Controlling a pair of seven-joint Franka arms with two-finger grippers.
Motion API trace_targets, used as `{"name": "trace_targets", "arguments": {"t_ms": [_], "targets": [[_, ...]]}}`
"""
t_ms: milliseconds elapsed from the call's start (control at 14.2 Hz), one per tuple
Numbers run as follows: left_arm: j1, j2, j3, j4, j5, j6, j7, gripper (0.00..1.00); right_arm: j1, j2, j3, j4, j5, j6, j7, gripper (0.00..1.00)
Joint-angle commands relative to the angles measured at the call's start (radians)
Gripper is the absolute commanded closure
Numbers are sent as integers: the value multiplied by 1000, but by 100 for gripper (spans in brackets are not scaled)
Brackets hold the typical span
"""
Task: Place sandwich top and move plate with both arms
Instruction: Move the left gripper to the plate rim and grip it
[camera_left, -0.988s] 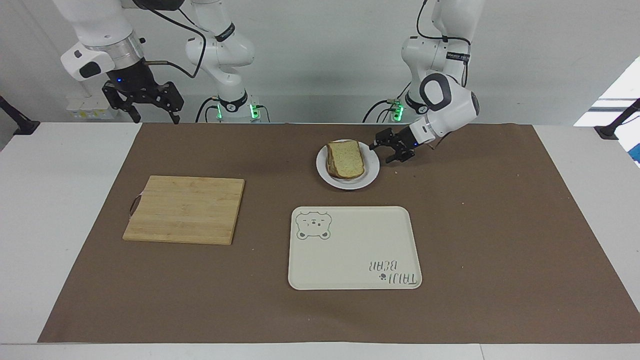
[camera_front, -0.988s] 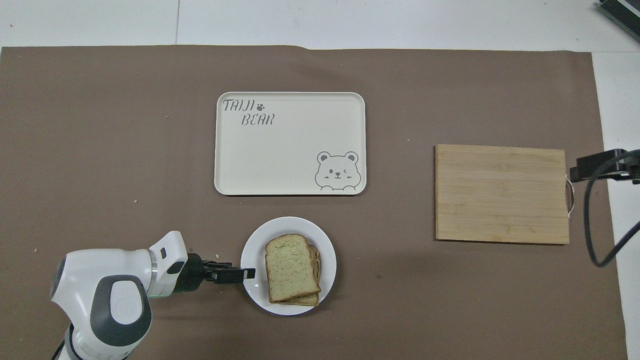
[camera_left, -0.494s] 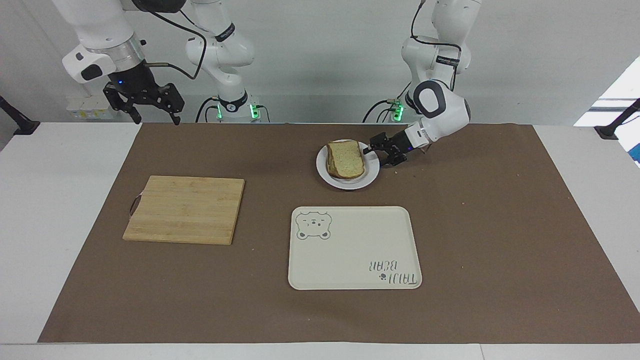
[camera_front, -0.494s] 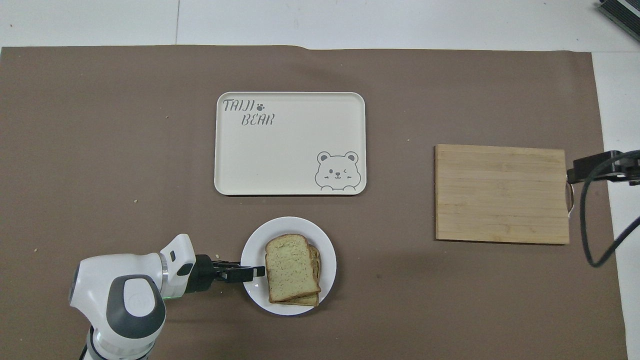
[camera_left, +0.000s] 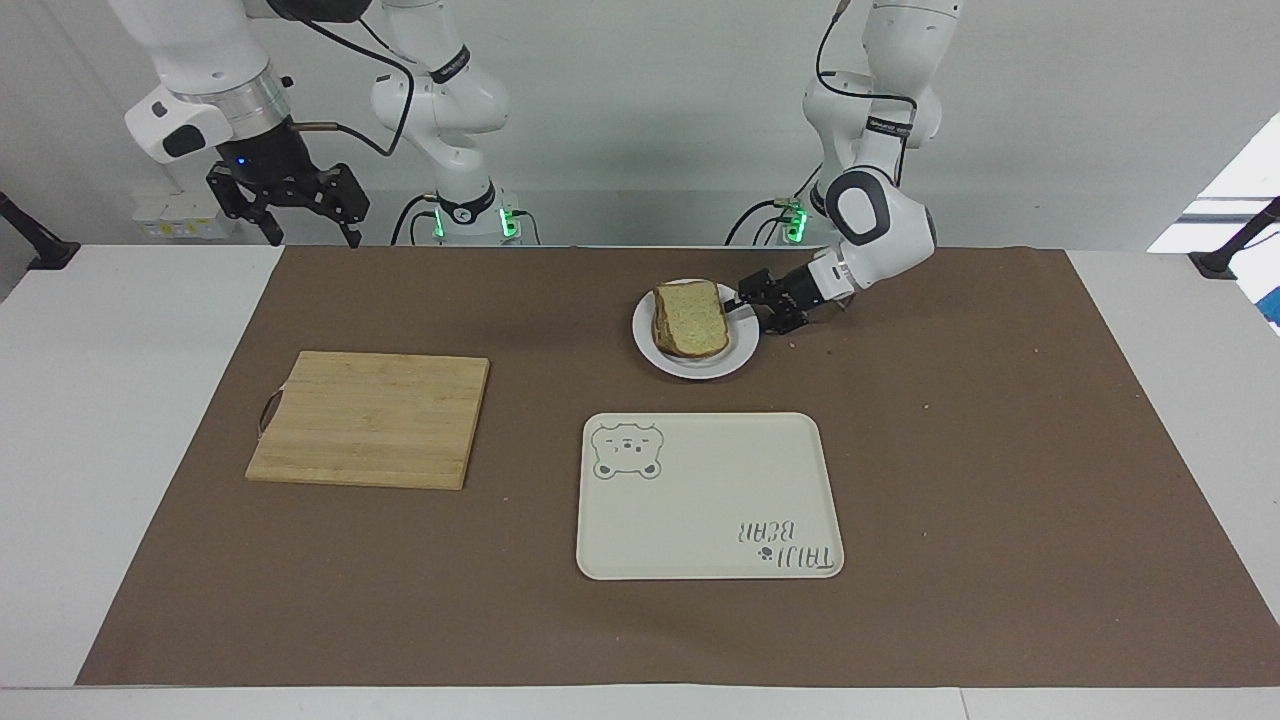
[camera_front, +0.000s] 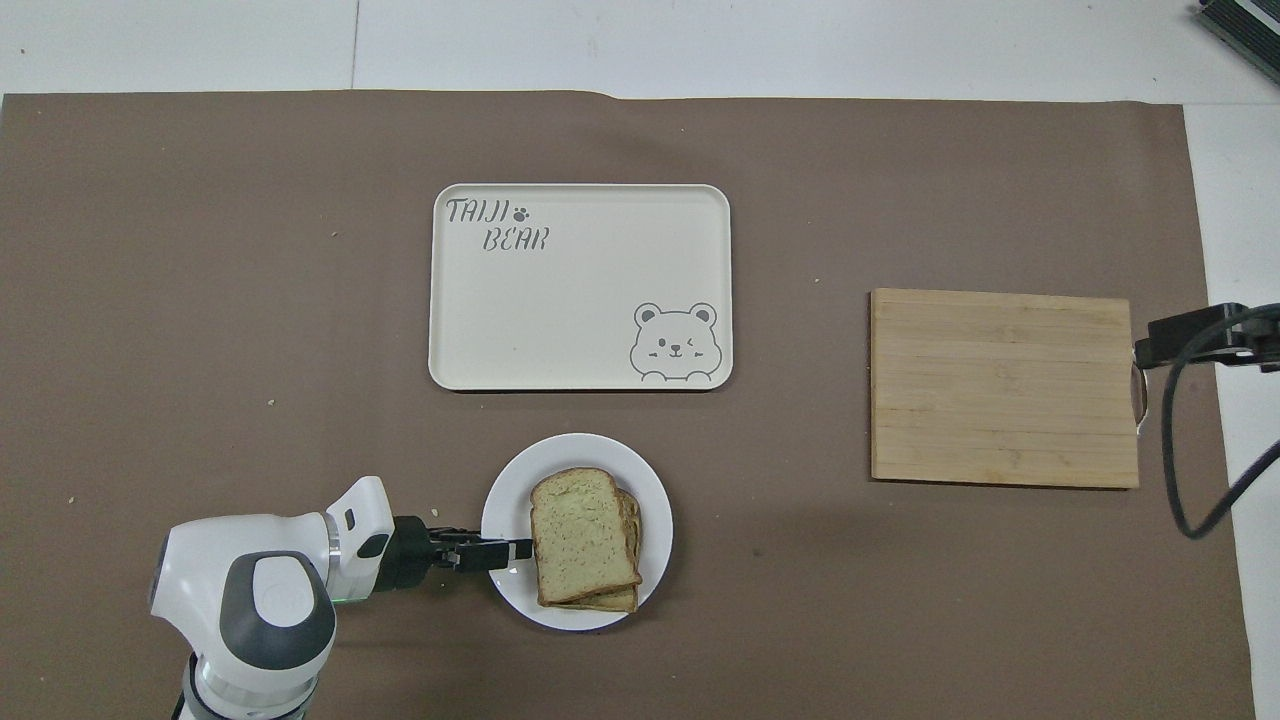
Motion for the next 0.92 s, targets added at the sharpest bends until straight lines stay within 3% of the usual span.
{"name": "trace_targets", "arguments": {"t_ms": [0, 141, 212, 564, 847], "targets": [[-1, -43, 11, -48, -23, -11, 42, 57, -14, -23, 8, -30, 12, 14, -23, 0], [-1, -45, 11, -48, -32, -11, 41, 91, -14, -23, 8, -30, 12, 12, -23, 0], [-1, -48, 11, -54, -36, -11, 41, 99, -14, -24, 9, -30, 12, 14, -23, 0], [17, -59, 13, -61, -69, -16, 39, 100, -12, -24, 8, -30, 12, 12, -23, 0], [111, -51, 16, -48, -69, -126, 32, 100, -14, -23, 8, -30, 12, 12, -23, 0]]}}
